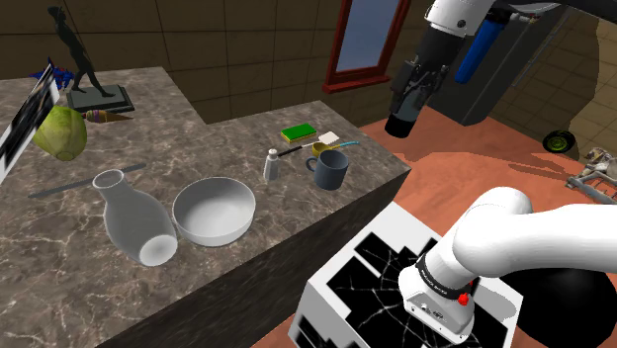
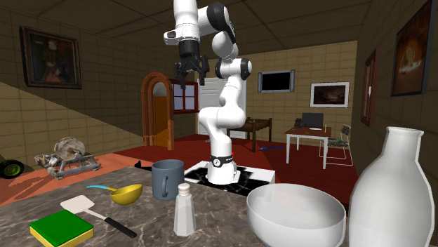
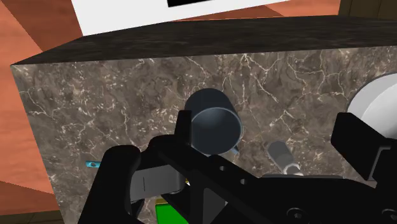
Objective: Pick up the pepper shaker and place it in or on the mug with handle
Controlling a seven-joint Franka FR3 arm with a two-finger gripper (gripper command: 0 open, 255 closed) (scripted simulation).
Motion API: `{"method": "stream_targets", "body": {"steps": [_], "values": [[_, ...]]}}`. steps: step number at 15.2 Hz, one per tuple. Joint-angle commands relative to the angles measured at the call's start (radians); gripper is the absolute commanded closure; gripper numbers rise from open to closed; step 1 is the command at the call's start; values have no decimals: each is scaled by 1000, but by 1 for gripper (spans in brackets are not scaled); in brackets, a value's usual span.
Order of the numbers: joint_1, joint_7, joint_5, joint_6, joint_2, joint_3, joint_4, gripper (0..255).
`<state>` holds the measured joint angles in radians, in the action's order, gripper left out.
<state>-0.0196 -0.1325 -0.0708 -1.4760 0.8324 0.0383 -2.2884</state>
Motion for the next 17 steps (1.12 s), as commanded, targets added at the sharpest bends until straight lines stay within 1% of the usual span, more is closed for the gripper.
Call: {"method": "stream_targets", "body": {"steps": [1,5,9,17], "values": [[0,0,0,0,0,0,0,0],[10,-31,-26,-119,-98,-33,-24,0],[21,-60,-48,-233,-212,-65,-26,0],[39,-116,-73,-433,-478,-121,35,0]]}}
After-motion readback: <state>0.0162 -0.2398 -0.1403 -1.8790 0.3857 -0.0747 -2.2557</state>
